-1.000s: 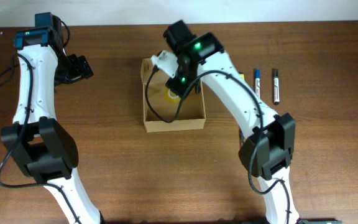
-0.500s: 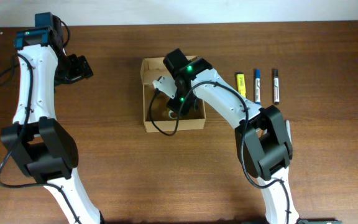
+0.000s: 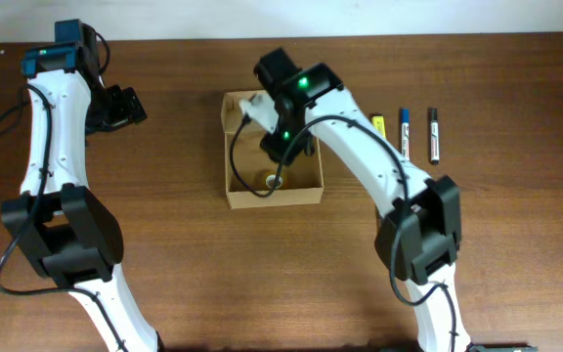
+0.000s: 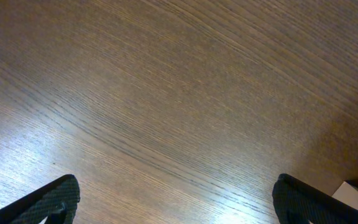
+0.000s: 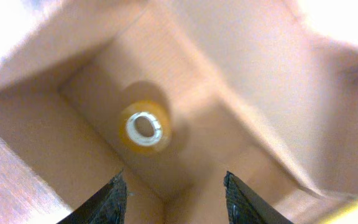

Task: Pack container
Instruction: 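Carry the tape roll into the box and release it, then move the right gripper to the yellow highlighter and grasp it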

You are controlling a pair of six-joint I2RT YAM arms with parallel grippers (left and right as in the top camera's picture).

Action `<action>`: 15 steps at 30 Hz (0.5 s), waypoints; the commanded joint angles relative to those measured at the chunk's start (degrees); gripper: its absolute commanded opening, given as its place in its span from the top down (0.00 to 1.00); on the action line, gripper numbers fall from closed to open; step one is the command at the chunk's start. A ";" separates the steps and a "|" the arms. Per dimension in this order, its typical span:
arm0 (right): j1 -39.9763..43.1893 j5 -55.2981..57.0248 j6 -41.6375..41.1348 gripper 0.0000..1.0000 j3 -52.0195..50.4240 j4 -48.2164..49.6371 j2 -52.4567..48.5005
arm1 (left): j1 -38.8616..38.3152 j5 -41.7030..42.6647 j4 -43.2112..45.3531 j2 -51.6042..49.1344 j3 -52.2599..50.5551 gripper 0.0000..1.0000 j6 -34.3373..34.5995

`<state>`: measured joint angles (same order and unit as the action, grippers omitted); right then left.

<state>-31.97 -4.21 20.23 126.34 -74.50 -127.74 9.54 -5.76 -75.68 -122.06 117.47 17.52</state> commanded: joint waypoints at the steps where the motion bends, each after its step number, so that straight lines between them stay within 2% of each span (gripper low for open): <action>1: 0.92 6.03 -4.35 0.50 4.37 -1.31 8.57 | -0.11 0.42 0.07 0.11 -0.22 0.00 -0.68; 4: 3.32 8.41 -6.47 0.49 4.37 -1.88 14.88 | -0.11 0.42 0.07 0.11 -0.22 0.00 -0.68; 9: 12.41 9.42 -9.92 0.49 4.35 -2.03 24.68 | -0.11 0.42 0.07 0.11 -0.22 0.00 -0.68; 13: 23.28 8.20 -13.81 0.48 3.74 -1.66 26.14 | -0.11 0.42 0.07 0.11 -0.22 0.00 -0.68; 15: 27.85 3.52 -14.84 0.44 0.61 0.33 25.62 | -0.11 0.42 0.07 0.11 -0.22 0.00 -0.68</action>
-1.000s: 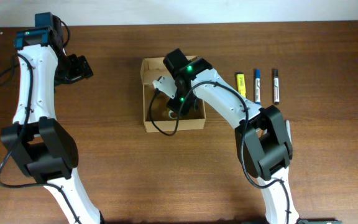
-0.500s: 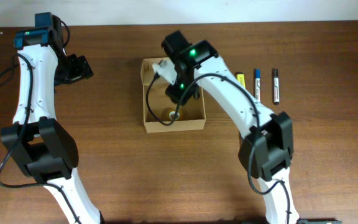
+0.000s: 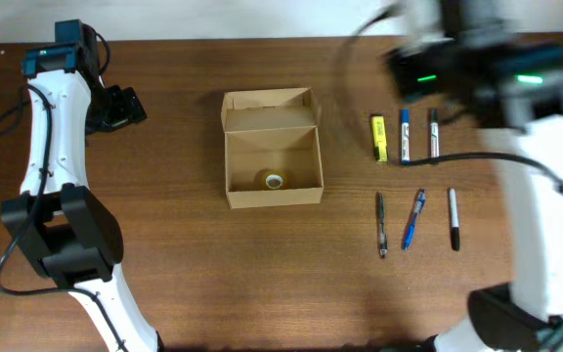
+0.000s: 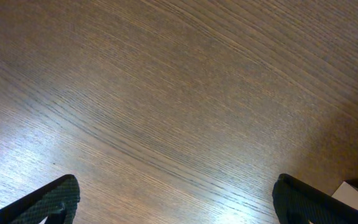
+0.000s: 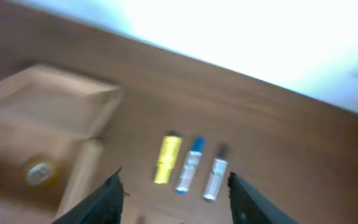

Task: Pack container
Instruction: 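Move the right gripper to the yellow highlighter and grasp it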

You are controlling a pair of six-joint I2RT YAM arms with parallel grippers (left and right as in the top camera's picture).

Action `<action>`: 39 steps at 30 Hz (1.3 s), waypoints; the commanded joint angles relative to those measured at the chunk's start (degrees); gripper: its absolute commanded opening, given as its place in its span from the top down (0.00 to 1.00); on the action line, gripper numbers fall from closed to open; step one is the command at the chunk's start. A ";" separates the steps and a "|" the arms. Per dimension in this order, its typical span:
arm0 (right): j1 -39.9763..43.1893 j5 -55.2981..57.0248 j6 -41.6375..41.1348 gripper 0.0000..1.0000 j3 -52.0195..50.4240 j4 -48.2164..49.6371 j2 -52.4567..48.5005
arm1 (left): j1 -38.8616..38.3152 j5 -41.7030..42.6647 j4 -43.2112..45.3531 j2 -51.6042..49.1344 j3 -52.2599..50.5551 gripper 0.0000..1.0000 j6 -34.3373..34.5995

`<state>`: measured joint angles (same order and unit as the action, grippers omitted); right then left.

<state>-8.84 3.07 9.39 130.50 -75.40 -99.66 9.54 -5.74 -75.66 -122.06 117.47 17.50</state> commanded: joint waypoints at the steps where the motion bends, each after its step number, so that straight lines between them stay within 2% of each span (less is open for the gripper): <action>1: 6.19 -5.60 -4.39 0.44 -5.44 2.32 -2.84 | -0.11 0.42 0.04 0.11 -0.22 0.00 -0.66; 7: 7.80 -7.13 -5.88 0.44 -20.09 11.10 -8.94 | -0.11 0.42 0.04 0.11 -0.22 0.00 -0.66; 10: 7.58 -6.73 -6.05 0.43 -23.32 14.40 -13.70 | -0.11 0.42 0.04 0.11 -0.22 0.00 -0.66; 18: 7.50 -7.19 -8.44 0.43 -23.52 14.97 -26.47 | -0.11 0.42 0.04 0.11 -0.22 0.00 -0.66; 39: 3.61 -3.63 -9.92 0.46 -24.22 16.37 -33.57 | -0.11 0.39 0.04 0.11 -0.22 0.00 -0.66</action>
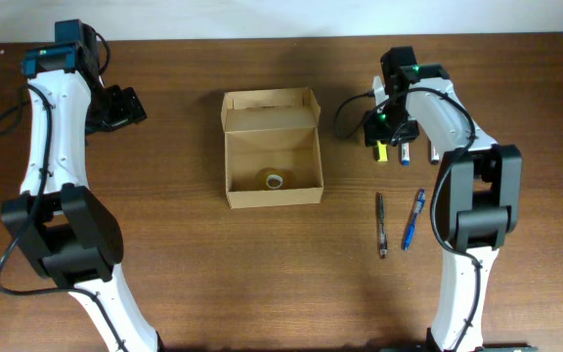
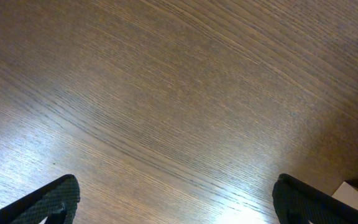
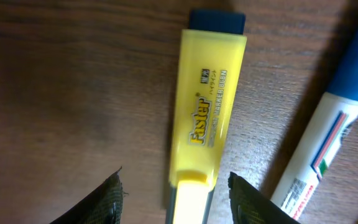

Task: Pack container
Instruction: 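Move the right gripper to the yellow highlighter and grasp it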

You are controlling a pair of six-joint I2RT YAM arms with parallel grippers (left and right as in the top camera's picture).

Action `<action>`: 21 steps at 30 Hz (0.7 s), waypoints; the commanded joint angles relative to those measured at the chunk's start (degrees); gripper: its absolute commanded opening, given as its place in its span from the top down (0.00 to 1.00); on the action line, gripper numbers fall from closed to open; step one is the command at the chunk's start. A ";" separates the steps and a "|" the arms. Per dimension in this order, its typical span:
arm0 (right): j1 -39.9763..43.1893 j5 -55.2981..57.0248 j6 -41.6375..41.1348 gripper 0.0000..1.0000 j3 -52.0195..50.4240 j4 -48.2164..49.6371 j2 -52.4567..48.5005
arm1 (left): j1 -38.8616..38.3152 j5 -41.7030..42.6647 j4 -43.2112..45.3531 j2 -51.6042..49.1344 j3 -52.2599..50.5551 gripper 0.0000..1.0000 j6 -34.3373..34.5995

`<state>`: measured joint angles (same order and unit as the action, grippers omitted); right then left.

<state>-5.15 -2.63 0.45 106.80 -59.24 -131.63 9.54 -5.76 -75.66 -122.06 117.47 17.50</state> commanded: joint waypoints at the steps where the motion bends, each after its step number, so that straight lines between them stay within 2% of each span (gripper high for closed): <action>1: -0.09 2.08 -0.98 0.46 -0.52 0.22 -1.77 | -0.11 0.42 0.04 0.11 -0.22 0.00 -0.66; 6: -0.09 2.16 -1.42 0.46 -0.52 0.20 -3.06 | -0.11 0.42 0.04 0.11 -0.22 0.00 -0.66; 9: -0.11 2.25 -1.42 0.53 -0.63 0.20 -4.39 | -0.11 0.42 0.04 0.11 -0.22 0.00 -0.66; 12: -0.11 2.32 -1.42 0.54 -0.66 0.17 -4.94 | -0.11 0.42 0.04 0.11 -0.22 0.00 -0.66; 14: -0.11 2.32 -1.42 0.60 -0.66 0.15 -4.98 | -0.11 0.44 0.04 0.11 -0.22 0.00 -0.66; 19: -0.09 3.17 -1.40 0.93 -0.66 -0.33 -4.98 | -0.11 0.42 0.04 0.11 -0.22 0.00 -0.66; 21: -0.09 3.32 -1.40 0.96 -0.66 -0.63 -4.98 | -0.11 0.42 0.04 0.11 -0.22 0.00 -0.66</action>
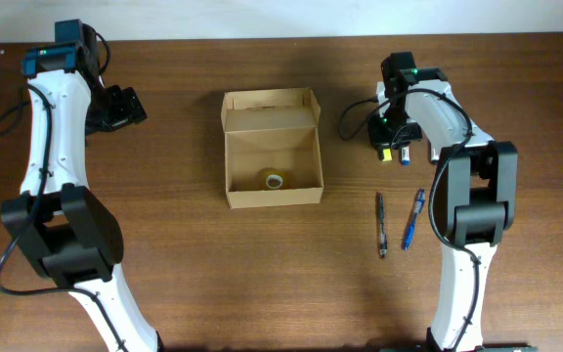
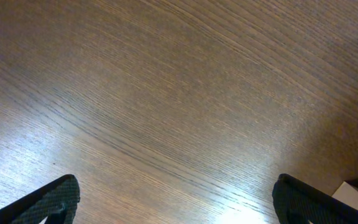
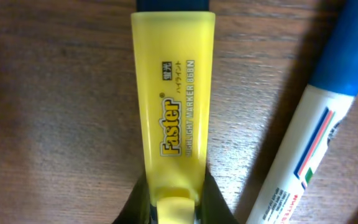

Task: Pack container
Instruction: 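Move the right gripper to the yellow highlighter and grasp it, then carry the yellow highlighter into the box and release it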

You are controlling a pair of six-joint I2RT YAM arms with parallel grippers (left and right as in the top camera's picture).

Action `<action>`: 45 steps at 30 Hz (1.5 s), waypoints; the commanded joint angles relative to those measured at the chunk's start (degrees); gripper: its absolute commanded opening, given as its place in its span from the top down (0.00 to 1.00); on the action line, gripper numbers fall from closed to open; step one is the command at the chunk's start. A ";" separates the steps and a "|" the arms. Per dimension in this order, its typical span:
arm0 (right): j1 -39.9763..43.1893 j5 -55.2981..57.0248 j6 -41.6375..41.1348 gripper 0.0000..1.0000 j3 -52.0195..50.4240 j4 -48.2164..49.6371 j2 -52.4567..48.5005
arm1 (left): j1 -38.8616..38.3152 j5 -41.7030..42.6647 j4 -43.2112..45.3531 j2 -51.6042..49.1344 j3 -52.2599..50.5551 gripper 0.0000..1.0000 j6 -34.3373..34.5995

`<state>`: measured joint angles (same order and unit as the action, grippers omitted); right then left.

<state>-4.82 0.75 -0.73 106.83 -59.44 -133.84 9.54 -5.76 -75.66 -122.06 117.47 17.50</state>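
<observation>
An open cardboard box (image 1: 272,147) stands mid-table with a roll of tape (image 1: 275,180) inside. My right gripper (image 1: 389,140) (image 3: 174,208) is shut on the yellow highlighter (image 3: 173,106), its fingers pinching the lower end while the marker lies on the wood. A blue-capped white marker (image 3: 309,137) lies just right of it. Far left, my left gripper (image 1: 115,108) (image 2: 176,202) hangs open over bare wood with nothing between its fingers.
Two pens (image 1: 381,225) (image 1: 413,217) lie on the table below the right gripper. The box's flap (image 1: 270,101) is folded back at its far side. The table's back edge runs along the top of the overhead view.
My right gripper stood open around the yellow highlighter; now its fingers have closed onto the marker's sides. The left arm has not moved.
My right gripper was open inside the box above the tape roll. It then was clear of the box, over the markers at the right. It came down open around the yellow highlighter and is now shut on it. The left arm stayed still throughout.
</observation>
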 commanded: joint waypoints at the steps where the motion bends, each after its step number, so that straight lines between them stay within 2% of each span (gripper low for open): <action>1: -0.42 -0.07 -0.22 0.96 -0.68 -0.59 -2.78 | -0.11 0.42 0.04 0.11 -0.22 0.00 -0.66; 10: -0.48 -2.34 -0.20 0.96 4.72 -6.23 -0.81 | -0.11 0.44 0.04 0.11 -0.22 0.00 -0.66; 18: -3.54 -3.80 1.99 0.96 23.10 -16.63 4.87 | -0.11 0.42 0.04 0.11 -0.22 0.00 -0.66; 21: -8.17 -4.22 6.80 0.96 32.02 -20.33 6.97 | -0.11 0.42 0.04 0.11 -0.22 0.00 -0.66; 25: -15.69 -6.19 20.94 0.96 39.45 -24.22 7.39 | -0.11 0.42 0.04 0.11 -0.22 0.00 -0.66; 26: -18.73 -6.19 26.08 0.96 39.74 -24.44 7.39 | -0.11 0.42 0.04 0.11 -0.22 0.00 -0.66; 34: -26.27 -11.17 45.48 0.96 34.21 -26.88 6.75 | -0.11 0.42 0.04 0.11 -0.22 0.00 -0.66; 39: -26.67 -13.05 49.94 0.96 25.46 -25.75 6.71 | -0.11 0.42 0.02 0.11 -0.22 0.00 -0.66; 45: -26.69 -15.26 50.05 0.96 14.78 -20.52 6.71 | -0.11 0.42 0.04 0.11 -0.22 0.00 -0.66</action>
<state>-31.44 -10.96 46.98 125.69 -81.58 -126.72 9.54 -5.76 -75.64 -122.06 117.47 17.50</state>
